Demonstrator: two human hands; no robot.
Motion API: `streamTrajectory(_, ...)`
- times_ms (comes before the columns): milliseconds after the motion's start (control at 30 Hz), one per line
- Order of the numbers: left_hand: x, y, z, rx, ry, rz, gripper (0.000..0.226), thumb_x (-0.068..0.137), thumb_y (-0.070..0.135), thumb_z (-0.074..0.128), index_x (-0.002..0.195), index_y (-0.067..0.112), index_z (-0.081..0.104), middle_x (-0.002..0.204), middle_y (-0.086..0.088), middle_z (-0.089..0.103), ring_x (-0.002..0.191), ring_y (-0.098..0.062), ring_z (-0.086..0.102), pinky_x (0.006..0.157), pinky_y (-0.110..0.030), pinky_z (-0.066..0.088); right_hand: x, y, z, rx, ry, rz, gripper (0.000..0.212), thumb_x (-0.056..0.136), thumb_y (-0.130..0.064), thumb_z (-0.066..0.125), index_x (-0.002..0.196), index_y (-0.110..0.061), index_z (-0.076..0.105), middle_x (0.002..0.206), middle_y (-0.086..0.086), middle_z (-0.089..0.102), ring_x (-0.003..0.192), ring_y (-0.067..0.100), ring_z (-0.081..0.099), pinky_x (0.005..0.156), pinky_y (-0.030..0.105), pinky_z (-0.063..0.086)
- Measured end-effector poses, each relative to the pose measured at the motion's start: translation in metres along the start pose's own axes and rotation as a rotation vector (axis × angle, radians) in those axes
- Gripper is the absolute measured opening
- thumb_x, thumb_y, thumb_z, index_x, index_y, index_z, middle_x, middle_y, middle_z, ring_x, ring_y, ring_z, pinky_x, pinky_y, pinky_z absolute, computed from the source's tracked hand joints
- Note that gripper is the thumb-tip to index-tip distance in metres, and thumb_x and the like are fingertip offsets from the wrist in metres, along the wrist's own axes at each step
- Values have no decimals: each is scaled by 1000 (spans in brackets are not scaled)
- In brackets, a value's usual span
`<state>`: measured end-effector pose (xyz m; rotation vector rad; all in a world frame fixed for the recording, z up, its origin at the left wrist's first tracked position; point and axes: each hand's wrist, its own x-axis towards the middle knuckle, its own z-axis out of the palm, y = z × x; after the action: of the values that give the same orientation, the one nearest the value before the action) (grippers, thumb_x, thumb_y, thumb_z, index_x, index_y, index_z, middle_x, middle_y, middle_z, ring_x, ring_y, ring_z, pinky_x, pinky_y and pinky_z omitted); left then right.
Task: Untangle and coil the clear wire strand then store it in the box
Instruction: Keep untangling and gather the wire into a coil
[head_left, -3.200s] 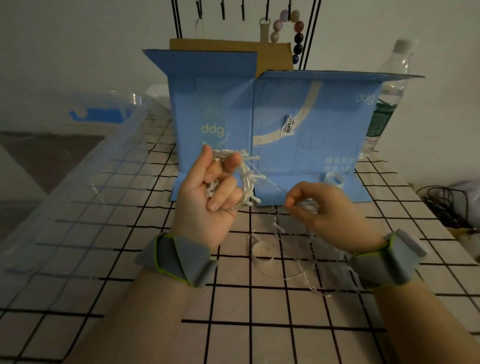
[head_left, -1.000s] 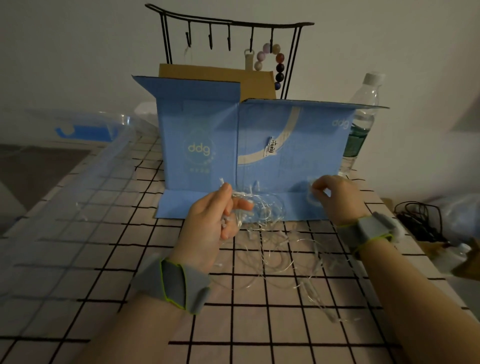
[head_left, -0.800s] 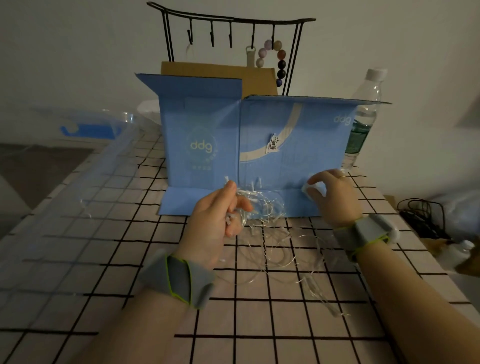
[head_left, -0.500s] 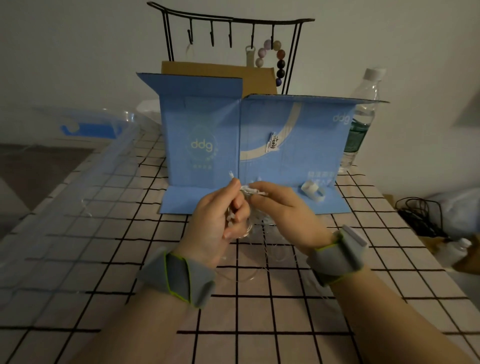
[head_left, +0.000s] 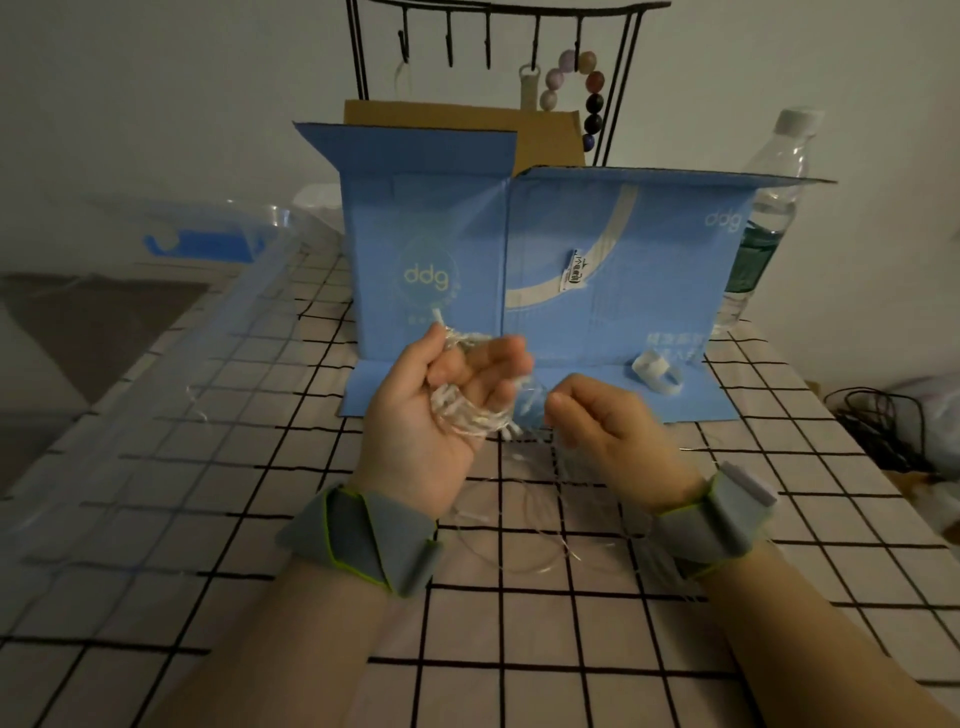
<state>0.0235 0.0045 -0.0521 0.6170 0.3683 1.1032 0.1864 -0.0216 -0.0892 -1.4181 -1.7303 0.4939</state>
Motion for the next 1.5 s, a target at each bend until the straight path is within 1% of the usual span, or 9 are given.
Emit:
streamTrajectory(200, 3, 10, -1, -97, -111, 144, 61, 97, 34, 22, 45, 18, 48, 98, -10, 73, 100, -21, 67, 89, -32, 52, -4, 0, 7, -225, -106, -189, 26, 89, -31, 43, 83, -13, 61, 80, -3, 60, 73, 6, 49, 68, 16, 38)
streamTrajectory(367, 3, -5, -3, 348, -67, 231, 52, 97, 32, 24, 88, 7, 68, 109, 3, 69, 118, -11, 56, 101, -27, 39, -8, -15, 11, -364, -188, -342, 25, 89, -27, 44, 92, -12, 65, 75, 2, 63, 67, 12, 51, 59, 23, 41)
streamTrajectory(500, -1, -15, -7, 1153, -102, 403, 31, 97, 28, 38, 86, 8, 60, 99, 9, 69, 91, 12, 56, 82, -8, 41, -6, -25, 14, -397, -168, -411, 9, 82, -17, 49, 84, -16, 58, 68, 3, 59, 59, 15, 47, 58, 21, 30)
streamTrajectory(600, -2, -14, -10, 1468, -195, 549, 30, 92, 27, 38, 83, 4, 56, 84, -1, 67, 81, -5, 58, 69, -17, 44, -7, -27, 12, -332, -86, -356, 16, 79, -24, 49, 83, -11, 58, 67, 1, 60, 60, 20, 53, 62, 29, 41)
streamTrajectory(700, 0, -6, -15, 1632, -215, 616, 27, 93, 26, 36, 83, 7, 52, 73, -5, 60, 64, -13, 52, 58, -25, 36, -10, -29, 5, -95, 7, -225, 20, 78, -18, 61, 96, -18, 54, 68, -10, 55, 70, 8, 54, 71, 12, 39)
streamTrajectory(933, -1, -3, -15, 1387, -256, 288, 18, 82, 34, 63, 73, 19, 57, 57, 7, 52, 53, -6, 46, 56, -24, 39, -12, -32, -7, 76, 40, -164, 29, 78, -17, 62, 102, -26, 47, 78, -11, 57, 80, 4, 56, 77, 20, 45)
streamTrajectory(1100, -3, 7, -9, 1237, -192, 284, 19, 82, 21, 66, 66, 22, 56, 49, 9, 52, 49, -4, 46, 53, -15, 40, -10, -33, -8, -14, 59, -144, 35, 75, -24, 69, 104, -25, 49, 83, -15, 56, 81, 0, 54, 72, 15, 43)
streamTrajectory(1267, -1, 21, -1, 1048, -117, 303, 21, 86, 20, 57, 65, 18, 59, 49, 8, 57, 45, -8, 40, 46, -15, 36, -6, -44, -15, 72, -2, -40, 9, 83, -32, 63, 87, -24, 60, 79, -9, 63, 72, 0, 55, 63, 11, 40)
streamTrajectory(1500, -3, 37, 24, 1180, -133, 432, 20, 88, 19, 57, 68, 18, 60, 54, 11, 62, 44, -4, 36, 46, -12, 34, 0, -78, -30, 635, 416, 177, 18, 86, -8, 56, 70, -14, 58, 65, -3, 56, 63, 7, 52, 63, 19, 43)
